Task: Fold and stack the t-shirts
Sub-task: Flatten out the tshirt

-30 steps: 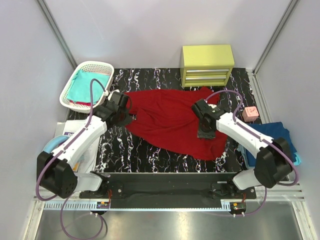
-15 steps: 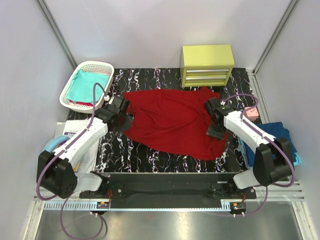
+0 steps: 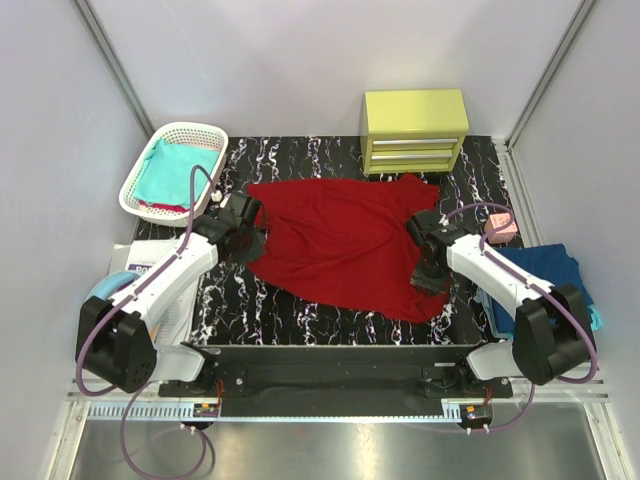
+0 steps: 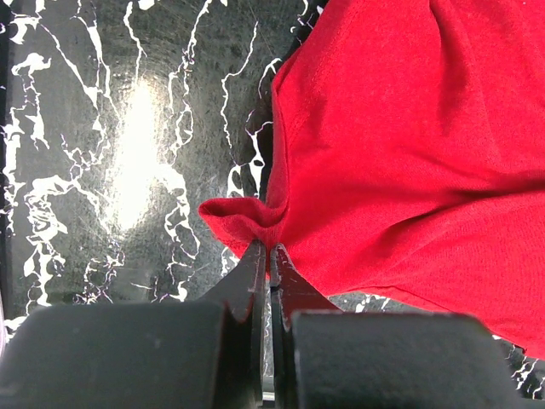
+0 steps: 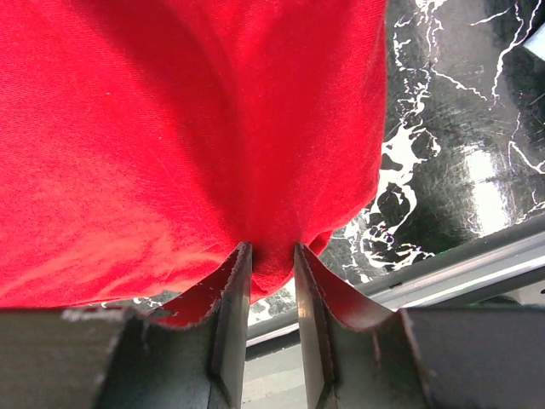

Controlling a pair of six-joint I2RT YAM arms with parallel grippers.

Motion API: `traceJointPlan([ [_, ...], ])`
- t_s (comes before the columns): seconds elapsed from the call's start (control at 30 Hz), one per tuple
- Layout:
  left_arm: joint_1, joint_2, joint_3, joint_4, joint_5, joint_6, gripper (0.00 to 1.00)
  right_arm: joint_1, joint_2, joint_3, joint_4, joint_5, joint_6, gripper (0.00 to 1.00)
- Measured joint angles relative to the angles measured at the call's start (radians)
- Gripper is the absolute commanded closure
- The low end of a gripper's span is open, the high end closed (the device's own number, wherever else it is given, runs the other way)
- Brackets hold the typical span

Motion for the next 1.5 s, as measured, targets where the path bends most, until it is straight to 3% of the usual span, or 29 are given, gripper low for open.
traceJointPlan([
  [0.13, 0.0, 0.007, 0.0, 0.004, 0.002, 0.003, 1.0, 0.005, 0.0, 0.003, -0.002, 0.001, 0.004, 1.0],
  [0.53, 0.0, -0.014, 0.006, -0.007, -0.003, 0.015, 1.0, 0.011, -0.063, 0.077, -0.064, 0.077, 0.007, 1.0],
  [0.67, 0.0, -0.035, 0.138, -0.085, -0.027, 0.032, 1.0, 0.011, -0.095, 0.326, -0.135, 0.196, -0.047, 1.0],
  [0.9, 0.0, -0.042, 0.613, -0.139, -0.129, 0.068, 1.0, 0.013, -0.045, 0.938, -0.183, 0.38, -0.171, 1.0],
  [1.13, 0.005, 0.001, 0.91, -0.214, -0.229, 0.116, 1.0, 0.013, 0.0, 1.202, -0.232, 0.497, -0.257, 1.0],
  [1.5, 0.026, 0.198, 1.251, -0.279, -0.223, 0.113, 1.0, 0.013, 0.149, 1.608, -0.265, 0.526, -0.316, 1.0],
])
